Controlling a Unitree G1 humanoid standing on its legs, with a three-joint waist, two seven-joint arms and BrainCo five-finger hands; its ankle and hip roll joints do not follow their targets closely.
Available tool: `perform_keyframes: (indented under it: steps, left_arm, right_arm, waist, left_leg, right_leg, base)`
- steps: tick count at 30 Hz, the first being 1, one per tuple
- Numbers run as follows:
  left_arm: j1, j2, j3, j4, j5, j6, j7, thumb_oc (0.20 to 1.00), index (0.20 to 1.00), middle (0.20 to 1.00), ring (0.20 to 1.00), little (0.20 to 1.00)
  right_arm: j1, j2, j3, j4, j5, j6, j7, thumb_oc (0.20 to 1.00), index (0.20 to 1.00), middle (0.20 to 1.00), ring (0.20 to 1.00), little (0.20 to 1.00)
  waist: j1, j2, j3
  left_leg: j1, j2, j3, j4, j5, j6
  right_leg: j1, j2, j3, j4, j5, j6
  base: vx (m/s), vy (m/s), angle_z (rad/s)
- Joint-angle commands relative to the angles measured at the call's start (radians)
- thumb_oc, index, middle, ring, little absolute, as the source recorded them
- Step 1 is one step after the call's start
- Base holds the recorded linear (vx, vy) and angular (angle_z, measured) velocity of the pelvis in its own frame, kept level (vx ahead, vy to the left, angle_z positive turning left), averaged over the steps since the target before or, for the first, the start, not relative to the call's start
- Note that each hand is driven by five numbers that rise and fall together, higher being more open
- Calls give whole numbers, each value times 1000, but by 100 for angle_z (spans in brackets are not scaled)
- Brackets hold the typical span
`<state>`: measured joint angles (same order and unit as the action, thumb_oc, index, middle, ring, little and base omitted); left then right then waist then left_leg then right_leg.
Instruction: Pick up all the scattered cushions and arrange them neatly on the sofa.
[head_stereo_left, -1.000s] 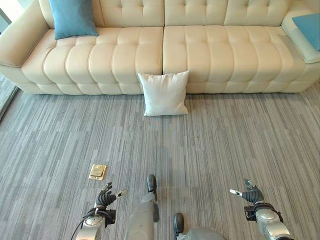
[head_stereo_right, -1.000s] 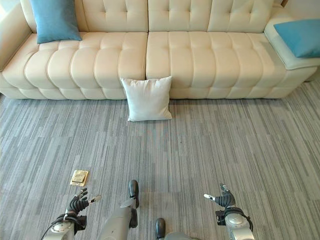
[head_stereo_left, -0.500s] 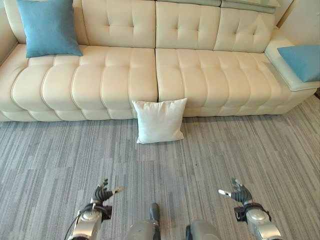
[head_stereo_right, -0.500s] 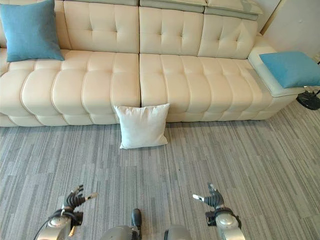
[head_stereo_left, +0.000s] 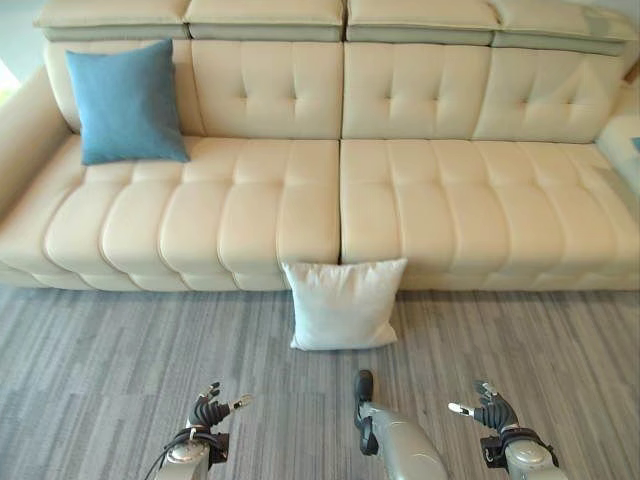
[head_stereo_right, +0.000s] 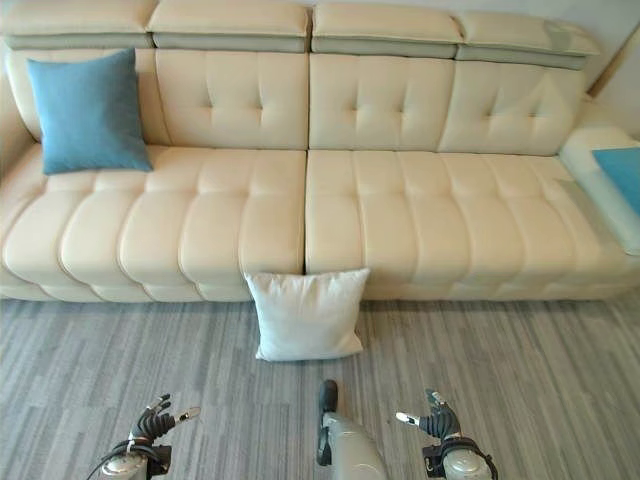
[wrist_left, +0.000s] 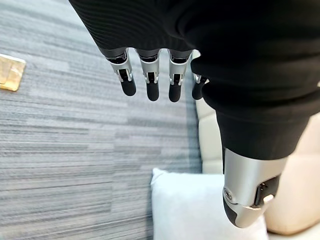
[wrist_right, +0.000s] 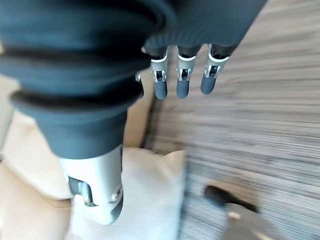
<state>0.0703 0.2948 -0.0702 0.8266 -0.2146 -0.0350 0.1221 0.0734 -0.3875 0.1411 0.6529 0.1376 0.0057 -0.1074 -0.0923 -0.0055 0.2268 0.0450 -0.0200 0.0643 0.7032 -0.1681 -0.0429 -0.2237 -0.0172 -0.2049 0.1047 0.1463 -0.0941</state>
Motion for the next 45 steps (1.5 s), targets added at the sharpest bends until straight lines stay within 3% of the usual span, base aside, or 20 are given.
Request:
perform_keyframes:
  steps: [1, 2, 3, 4, 6, 9, 11, 13, 19, 20, 24, 26, 30, 35, 39, 40, 42, 45]
  left_arm:
    - [-5, 67, 5, -30, 19, -20, 4, 1000, 1000, 1000, 1000, 1000]
    - [-11, 63, 0, -21, 15, -19, 2, 1000, 1000, 1000, 1000, 1000]
    - [-12, 63, 0, -21, 15, -19, 2, 1000, 1000, 1000, 1000, 1000]
    - [-20, 62, -13, -18, 19, -19, 1, 1000, 1000, 1000, 1000, 1000]
    - [-28, 65, -22, -26, 22, -21, 3, 1000, 1000, 1000, 1000, 1000]
    - [-30, 75, -23, -42, 26, -17, 9, 1000, 1000, 1000, 1000, 1000]
    - [-20, 74, -15, -44, 26, -16, 8, 1000, 1000, 1000, 1000, 1000]
    - [-16, 74, -15, -38, 27, -15, 7, 1000, 1000, 1000, 1000, 1000]
    - [7, 90, 3, -41, 46, -14, 4, 1000, 1000, 1000, 1000, 1000]
    - [11, 100, 18, -50, 38, -13, 8, 1000, 1000, 1000, 1000, 1000]
    - [11, 109, 29, -50, 36, -20, 17, 1000, 1000, 1000, 1000, 1000]
    - [0, 121, 31, -46, 31, -28, 28, 1000, 1000, 1000, 1000, 1000]
    - [-25, 129, 35, -53, 12, -38, 36, 1000, 1000, 1000, 1000, 1000]
    - [-156, 165, -11, -65, -55, -71, 81, 1000, 1000, 1000, 1000, 1000]
    - [-242, 187, -31, -63, -100, -94, 127, 1000, 1000, 1000, 1000, 1000]
    - [-306, 204, -46, -57, -129, -106, 157, 1000, 1000, 1000, 1000, 1000]
    - [-382, 231, -61, -55, -143, -114, 189, 1000, 1000, 1000, 1000, 1000]
    - [-504, 299, -99, -22, -138, -117, 221, 1000, 1000, 1000, 1000, 1000]
  right_arm:
    - [-46, -56, -13, -48, 5, -24, -24, 1000, 1000, 1000, 1000, 1000]
    - [-48, -61, -12, -46, 6, -21, -25, 1000, 1000, 1000, 1000, 1000]
    - [-48, -60, -12, -46, 6, -21, -25, 1000, 1000, 1000, 1000, 1000]
    - [-47, -66, -18, -46, 11, -24, -27, 1000, 1000, 1000, 1000, 1000]
    - [-52, -74, -22, -44, 9, -25, -36, 1000, 1000, 1000, 1000, 1000]
    - [-58, -76, -26, -30, 2, -21, -51, 1000, 1000, 1000, 1000, 1000]
    - [-49, -67, -31, -35, -5, -18, -45, 1000, 1000, 1000, 1000, 1000]
    - [-45, -64, -33, -35, -10, -16, -43, 1000, 1000, 1000, 1000, 1000]
    - [-61, -42, -16, -36, -39, -9, -28, 1000, 1000, 1000, 1000, 1000]
    - [-77, -41, -1, -53, -56, -7, -21, 1000, 1000, 1000, 1000, 1000]
    - [-87, -39, 2, -69, -48, -17, -16, 1000, 1000, 1000, 1000, 1000]
    - [-94, -50, 10, -73, -49, -20, -14, 1000, 1000, 1000, 1000, 1000]
    - [-126, -75, 29, -75, -47, -28, -18, 1000, 1000, 1000, 1000, 1000]
    - [-279, -140, 91, -20, -64, -37, -84, 1000, 1000, 1000, 1000, 1000]
    - [-391, -165, 106, 34, -36, -35, -141, 1000, 1000, 1000, 1000, 1000]
    - [-473, -178, 113, 78, -4, -37, -181, 1000, 1000, 1000, 1000, 1000]
    - [-560, -179, 129, 114, 27, -38, -215, 1000, 1000, 1000, 1000, 1000]
    - [-706, -196, 168, 205, 79, -42, -260, 1000, 1000, 1000, 1000, 1000]
  waist:
    - [6, -58, 33]
    - [12, -59, 34]
    - [11, -62, 33]
    - [20, -68, 42]
    - [27, -73, 55]
    - [45, -67, 66]
    - [45, -59, 58]
    - [45, -55, 57]
    - [62, -47, 33]
    - [67, -43, 50]
    - [67, -38, 61]
    - [59, -47, 61]
    - [70, -59, 67]
    - [84, -48, 163]
    - [80, -46, 216]
    - [77, -43, 260]
    - [65, -43, 292]
    - [48, -38, 293]
  left_leg:
    - [-24, 120, 13, -74, 185, -36]
    - [-50, 118, 26, -98, 156, -23]
    - [-52, 115, 26, -101, 159, -22]
    - [-109, 106, 55, -175, 94, -7]
    - [-171, 95, 71, -276, 61, -4]
    - [-208, 76, 54, -415, 93, -19]
    - [-164, 68, 44, -493, 96, -22]
    - [-148, 57, 33, -511, 92, -18]
    - [-70, 26, 58, -581, 64, 36]
    - [-57, 22, 64, -582, 61, 57]
    - [-44, 19, 50, -578, 46, 62]
    - [-41, 7, 18, -565, 32, 47]
    - [-88, 14, 9, -540, 35, 27]
    - [-325, 50, -38, -409, 58, -17]
    - [-432, 68, -35, -356, 61, -20]
    - [-521, 77, -36, -285, 29, -26]
    - [-644, 89, -32, -208, 19, -26]
    - [-868, 103, -36, -87, 1, -21]
  right_leg:
    - [68, -26, 20, 21, -140, 125]
    - [83, -24, 26, 22, -156, 124]
    - [81, -27, 26, 21, -155, 124]
    - [113, -30, 35, 16, -175, 134]
    - [129, -35, 47, 19, -191, 142]
    - [166, -21, 67, 15, -206, 151]
    - [160, -13, 78, 32, -205, 160]
    - [153, -13, 87, 47, -203, 165]
    - [119, -52, 124, 127, -175, 215]
    - [66, -73, 136, 226, -120, 247]
    - [35, -89, 137, 243, -131, 243]
    - [56, -89, 155, 123, -156, 236]
    - [47, -89, 143, 89, -156, 220]
    - [-107, -99, 72, 151, -175, 180]
    - [-216, -95, 57, 208, -190, 169]
    - [-306, -87, 58, 274, -218, 171]
    - [-430, -87, 62, 340, -219, 169]
    - [-639, -85, 79, 445, -234, 163]
  base:
    - [352, -141, -52]
    - [213, -75, -37]
    - [297, -52, -35]
    - [262, -22, -29]
    - [257, 10, -23]
    - [181, 77, -15]
    - [163, 141, -21]
    - [84, 119, -36]
    - [92, 187, -41]
    - [-2, 74, -67]
    - [30, 18, -19]
    - [97, -122, 11]
    - [-3, -197, 42]
    - [-195, -221, 50]
    - [-143, -103, 20]
    - [-148, -73, 9]
    - [-209, -42, 4]
    - [-157, 4, -6]
